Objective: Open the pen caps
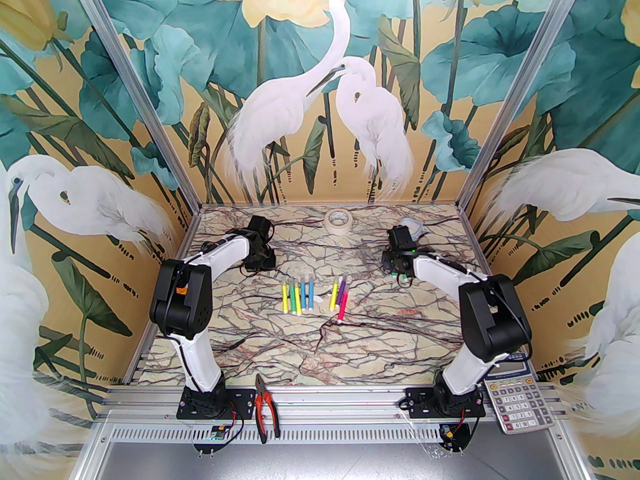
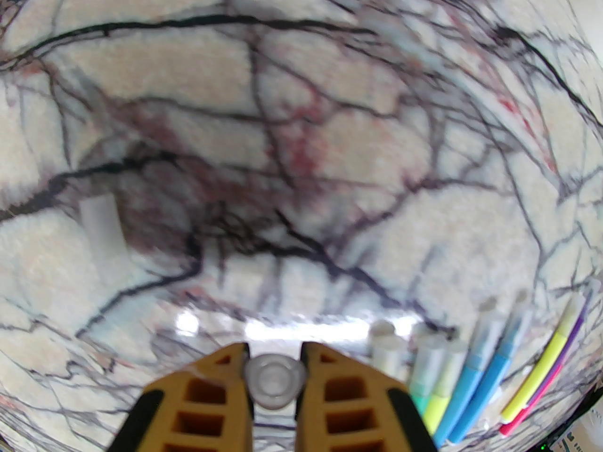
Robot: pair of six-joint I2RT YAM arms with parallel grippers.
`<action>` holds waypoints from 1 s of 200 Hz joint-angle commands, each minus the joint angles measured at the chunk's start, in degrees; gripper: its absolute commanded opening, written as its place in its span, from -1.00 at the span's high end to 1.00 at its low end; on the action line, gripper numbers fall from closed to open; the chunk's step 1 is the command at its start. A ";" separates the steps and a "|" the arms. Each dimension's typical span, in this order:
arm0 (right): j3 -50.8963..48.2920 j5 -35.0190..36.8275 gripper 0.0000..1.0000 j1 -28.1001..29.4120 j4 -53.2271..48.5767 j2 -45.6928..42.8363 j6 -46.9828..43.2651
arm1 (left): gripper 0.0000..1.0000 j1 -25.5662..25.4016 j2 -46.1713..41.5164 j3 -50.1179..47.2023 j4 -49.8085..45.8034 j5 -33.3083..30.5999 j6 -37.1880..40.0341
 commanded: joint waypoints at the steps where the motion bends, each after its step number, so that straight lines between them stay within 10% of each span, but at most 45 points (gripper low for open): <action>1: 2.64 2.26 1.00 0.09 -1.99 1.98 0.80 | 1.00 1.55 1.51 2.62 -1.87 -2.25 2.12; 200: 4.99 4.61 0.79 -1.44 -4.26 9.04 3.87 | 0.65 4.34 7.84 5.31 -2.75 -2.87 3.88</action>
